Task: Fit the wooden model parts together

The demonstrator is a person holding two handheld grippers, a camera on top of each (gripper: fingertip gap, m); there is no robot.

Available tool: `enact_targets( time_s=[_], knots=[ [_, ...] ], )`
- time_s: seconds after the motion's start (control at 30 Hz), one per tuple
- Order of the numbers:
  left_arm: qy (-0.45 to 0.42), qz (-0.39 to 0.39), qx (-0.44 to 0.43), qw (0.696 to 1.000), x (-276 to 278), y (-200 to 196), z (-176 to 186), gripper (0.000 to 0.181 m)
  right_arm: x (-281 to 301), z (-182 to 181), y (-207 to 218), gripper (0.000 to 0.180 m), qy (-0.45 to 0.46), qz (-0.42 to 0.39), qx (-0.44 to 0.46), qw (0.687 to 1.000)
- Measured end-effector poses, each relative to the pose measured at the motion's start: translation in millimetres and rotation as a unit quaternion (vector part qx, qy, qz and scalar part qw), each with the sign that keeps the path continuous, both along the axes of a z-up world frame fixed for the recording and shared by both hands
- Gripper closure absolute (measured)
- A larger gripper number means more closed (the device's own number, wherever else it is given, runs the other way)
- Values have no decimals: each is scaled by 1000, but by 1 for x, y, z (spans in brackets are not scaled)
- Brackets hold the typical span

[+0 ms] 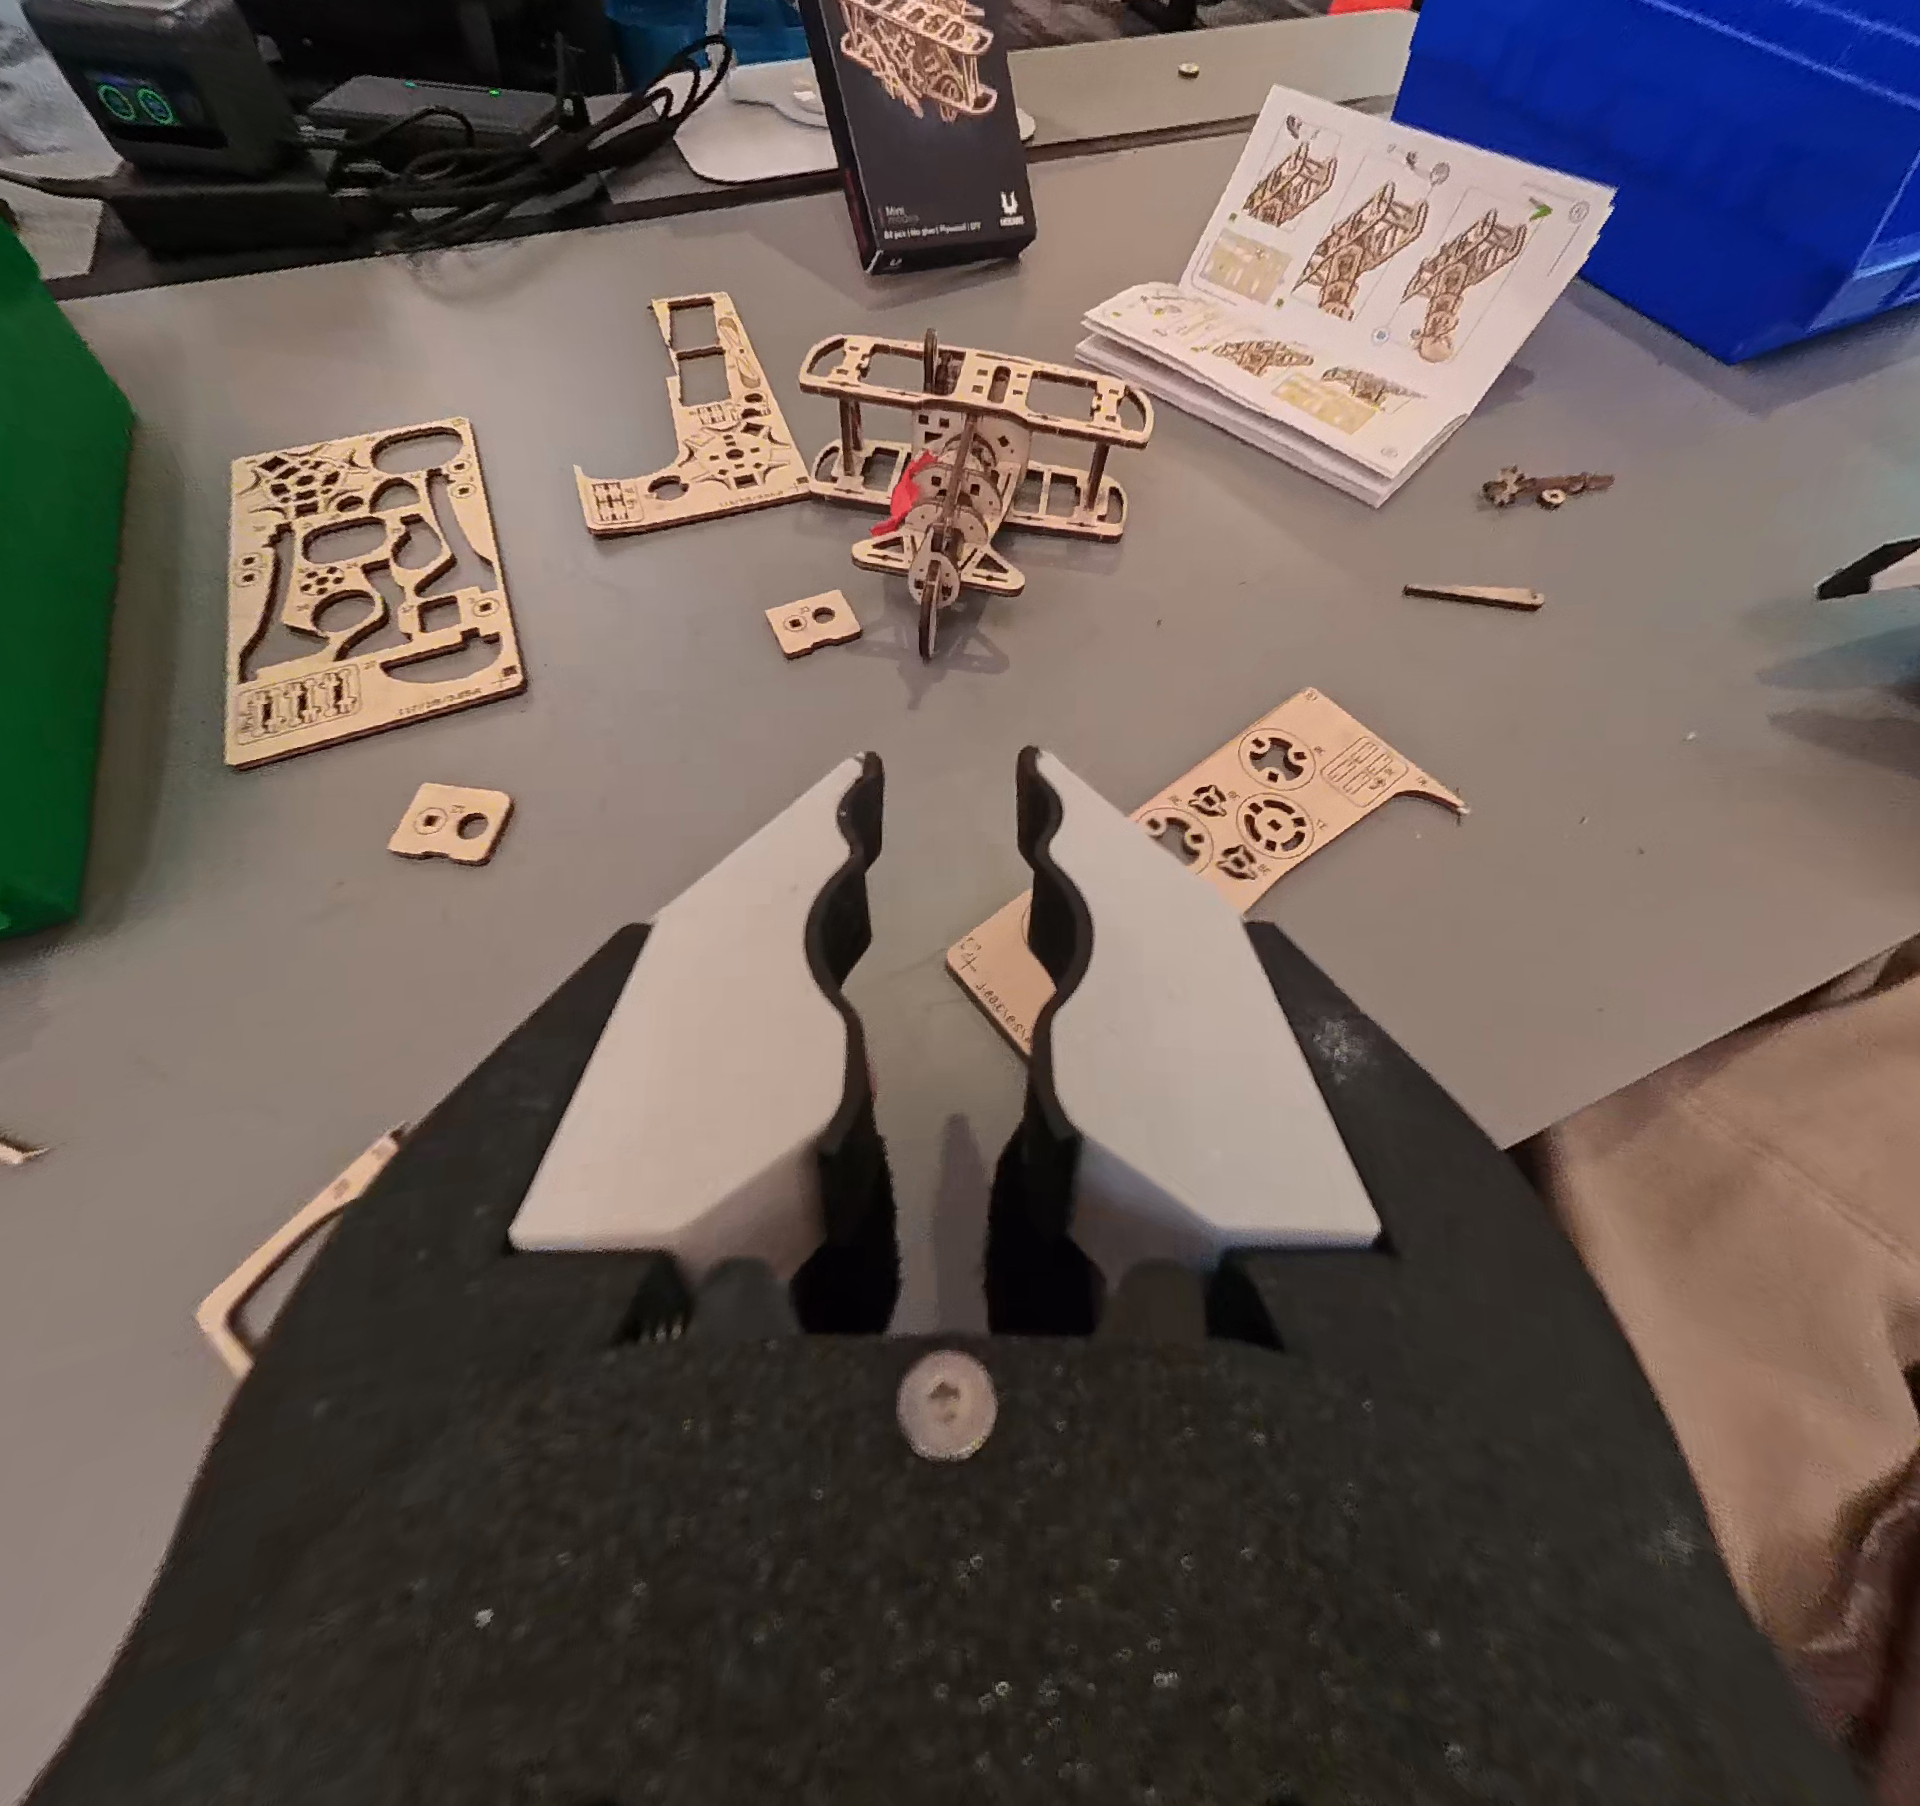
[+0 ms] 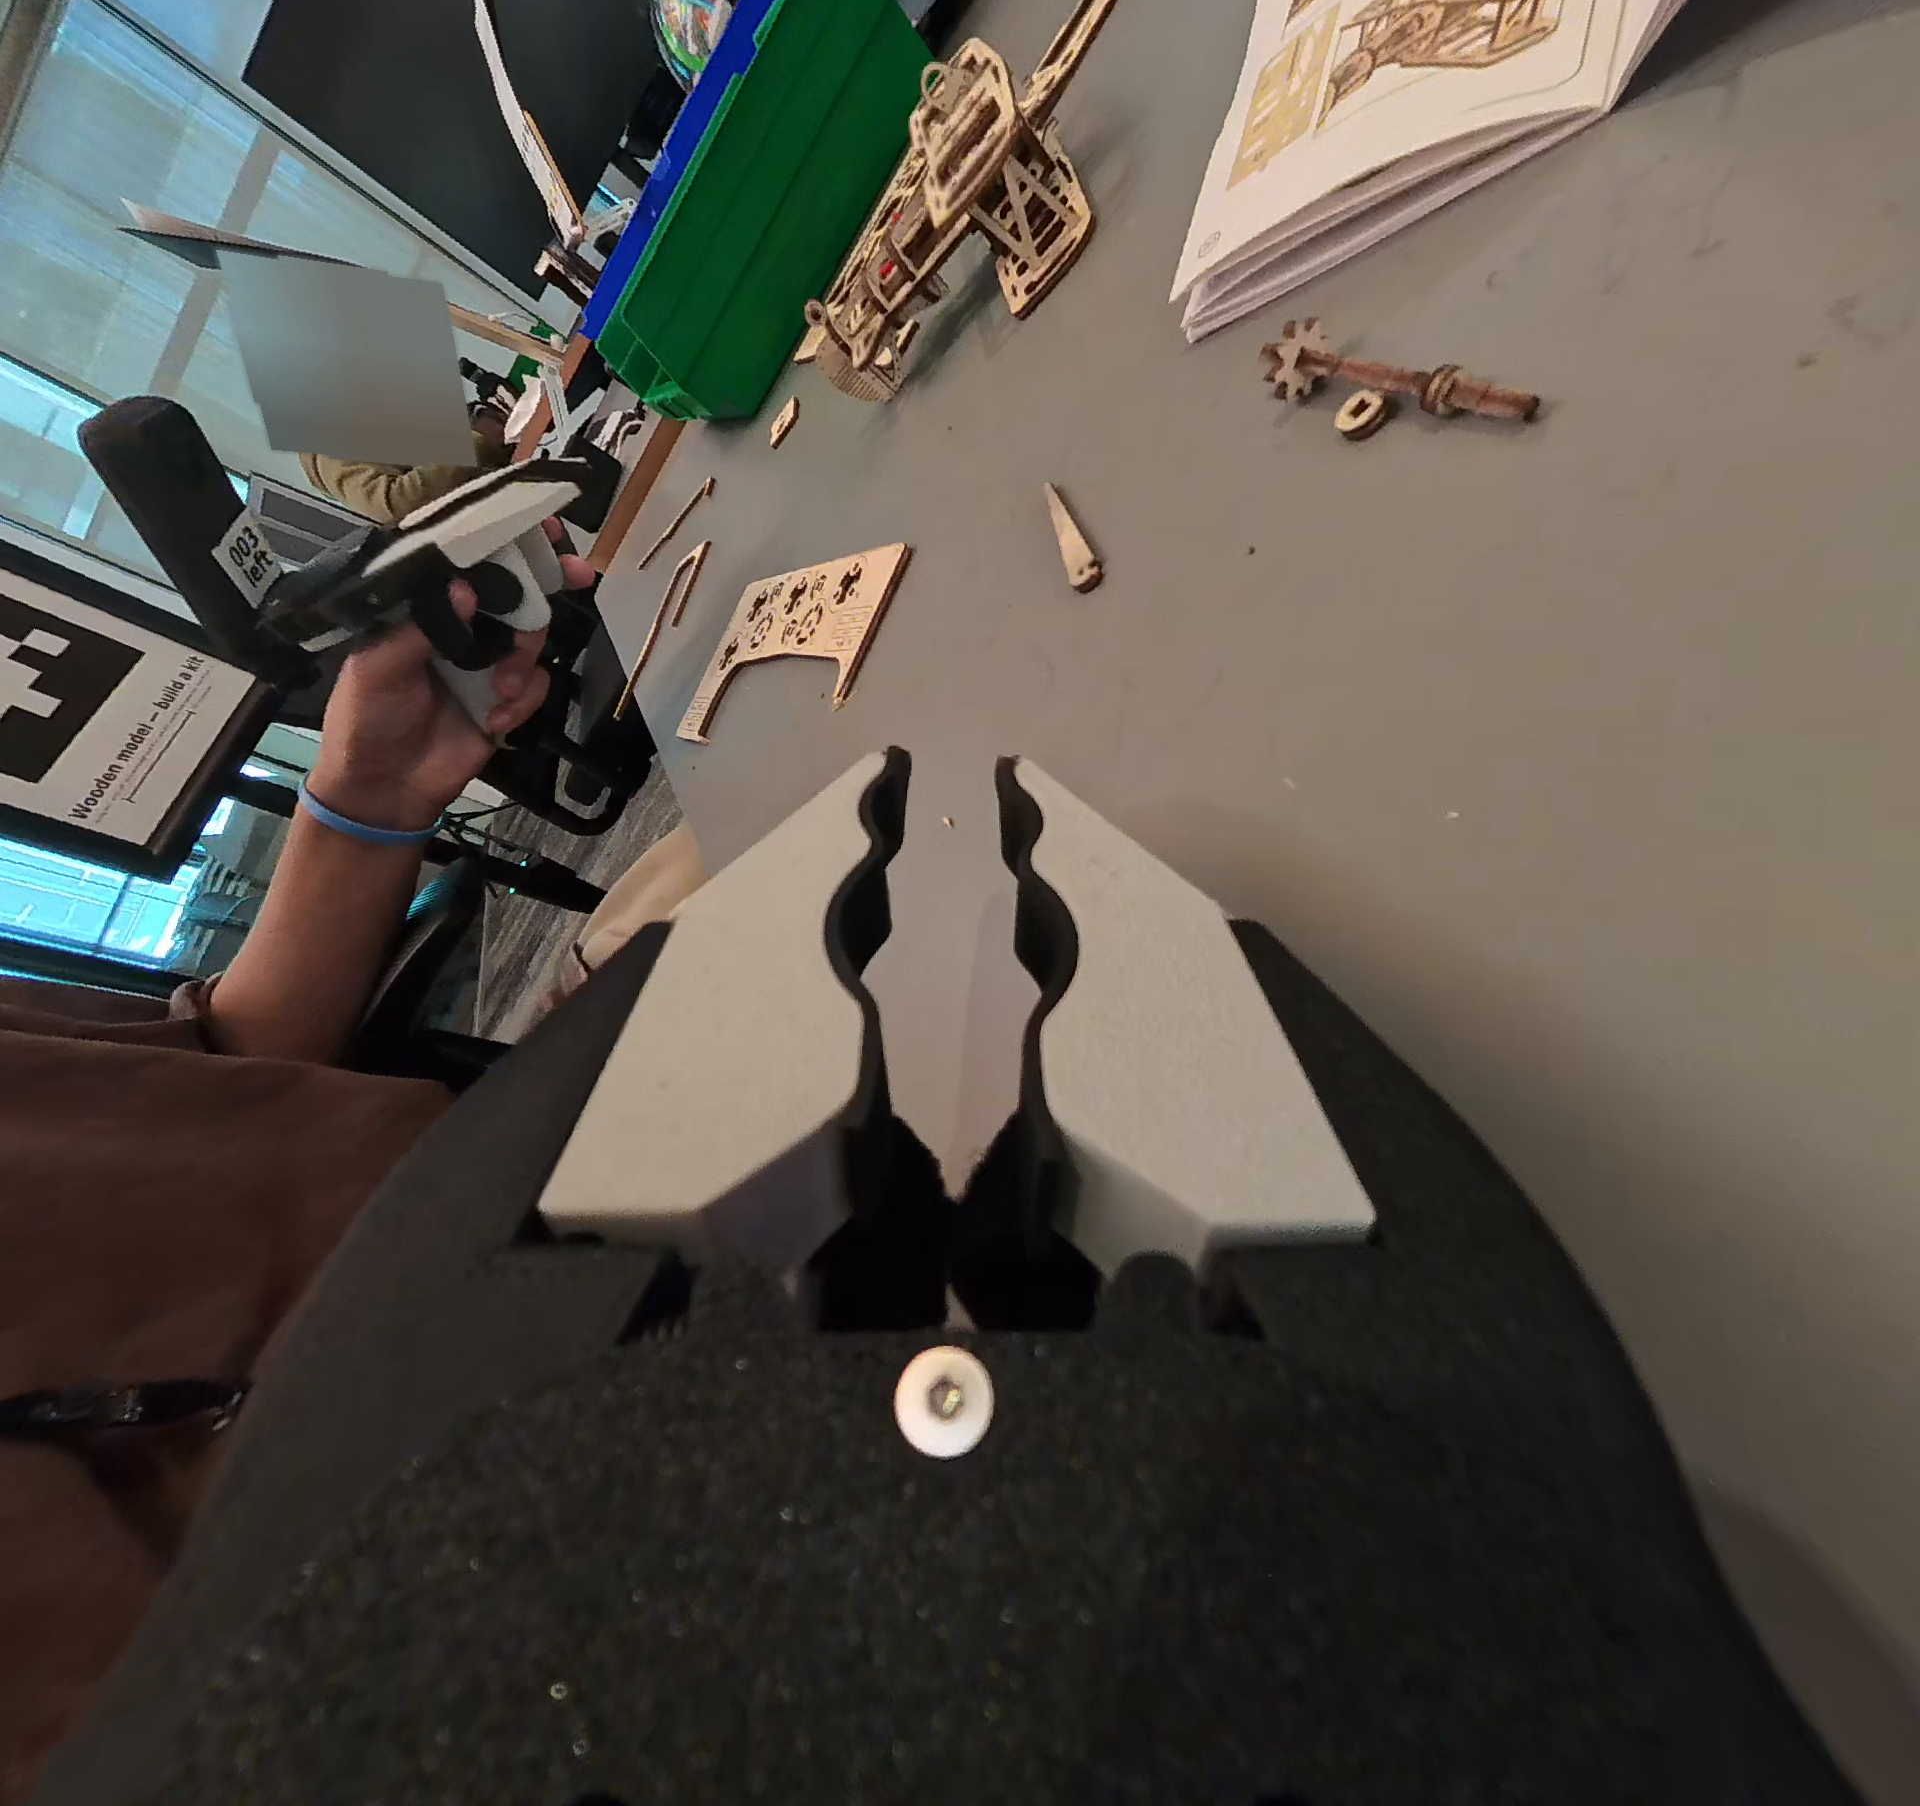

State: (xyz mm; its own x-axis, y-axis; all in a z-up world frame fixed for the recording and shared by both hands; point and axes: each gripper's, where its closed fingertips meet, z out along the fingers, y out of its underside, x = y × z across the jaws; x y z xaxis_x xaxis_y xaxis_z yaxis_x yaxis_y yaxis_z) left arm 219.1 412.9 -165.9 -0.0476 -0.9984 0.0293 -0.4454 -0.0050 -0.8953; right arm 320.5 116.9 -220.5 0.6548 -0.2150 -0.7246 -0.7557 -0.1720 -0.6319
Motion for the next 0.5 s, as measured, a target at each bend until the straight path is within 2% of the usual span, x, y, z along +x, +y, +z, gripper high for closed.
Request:
enact_targets(
  time_s=[0.2,0.3,0.4,0.5],
  knots=[
    [5,-6,15,1000,0,-3,-2,157,9,18,-4,166,-78,-48,29,995],
    [16,-15,23,1000,1,-6,-7,157,16,22,-9,166,-79,-72,21,994],
    [24,-22,29,999,1,-9,-11,157,34,16,-19,166,-124,-107,-62,985],
    [29,-37,16,999,5,-16,-14,157,54,3,-18,159,-189,-99,-156,965]
  ],
)
